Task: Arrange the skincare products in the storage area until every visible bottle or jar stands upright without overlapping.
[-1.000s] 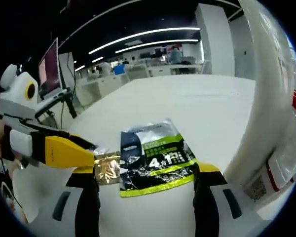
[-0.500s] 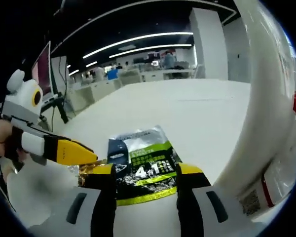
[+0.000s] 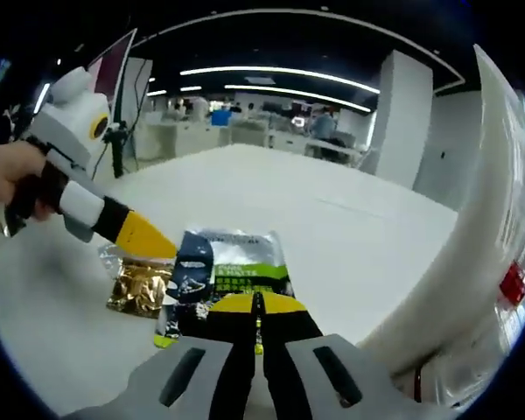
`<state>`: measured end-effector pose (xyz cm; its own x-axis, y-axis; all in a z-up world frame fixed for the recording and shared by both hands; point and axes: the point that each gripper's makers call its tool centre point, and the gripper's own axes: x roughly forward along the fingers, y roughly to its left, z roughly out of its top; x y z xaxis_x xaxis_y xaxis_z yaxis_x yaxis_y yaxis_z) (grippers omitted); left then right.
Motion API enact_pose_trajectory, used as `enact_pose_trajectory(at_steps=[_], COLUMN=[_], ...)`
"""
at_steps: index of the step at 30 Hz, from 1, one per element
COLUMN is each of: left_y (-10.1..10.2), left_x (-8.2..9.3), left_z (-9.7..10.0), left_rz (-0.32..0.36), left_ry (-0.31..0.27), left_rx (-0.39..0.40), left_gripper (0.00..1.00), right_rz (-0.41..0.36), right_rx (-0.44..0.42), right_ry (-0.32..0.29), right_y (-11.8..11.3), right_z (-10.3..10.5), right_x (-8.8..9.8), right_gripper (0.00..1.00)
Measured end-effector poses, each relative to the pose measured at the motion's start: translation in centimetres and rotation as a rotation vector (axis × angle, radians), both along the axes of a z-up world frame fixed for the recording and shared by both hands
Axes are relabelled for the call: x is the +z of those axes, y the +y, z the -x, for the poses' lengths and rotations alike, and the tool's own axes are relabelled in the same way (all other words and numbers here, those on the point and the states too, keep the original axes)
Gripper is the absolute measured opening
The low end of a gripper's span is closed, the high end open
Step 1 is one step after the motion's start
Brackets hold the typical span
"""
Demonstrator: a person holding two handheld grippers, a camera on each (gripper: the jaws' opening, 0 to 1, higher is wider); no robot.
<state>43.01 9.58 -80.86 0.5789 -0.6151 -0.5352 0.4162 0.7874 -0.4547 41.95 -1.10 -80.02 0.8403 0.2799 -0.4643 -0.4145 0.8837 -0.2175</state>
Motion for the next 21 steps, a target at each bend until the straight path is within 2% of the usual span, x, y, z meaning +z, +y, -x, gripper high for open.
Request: enact_pose_trajectory(at_steps=[8,12,19,21], left_y=[0.4,0.2,0.0,-0.2], left_x=[-0.7,-0.7,-0.9,-0.8], left_z=[-0.3,-0.5,-1.0,-1.1], left_rz=[-0.011,-0.009,0.006,0.009], left_ry=[0.017,0.015,0.018,0.017], left_rx=[0.008,0.002,0.003,0.002], left_gripper=[0.26,0.26,0.24,0.24], right_rz=[0.055,0.074,0.141,0.117], right_rx=[-0.049,-0.037,-0.007,-0.015], right_ry=[0.053,0.072,0.050,0.060], right_y=[-1.5,-1.5,-1.4,-1.4], right_z=[-0.3,-0.1,0.0,-0.2], right_x=[-1.8,-2.3,-2.3,-2.5], right_gripper=[0.01,0.01,0.01,0.01])
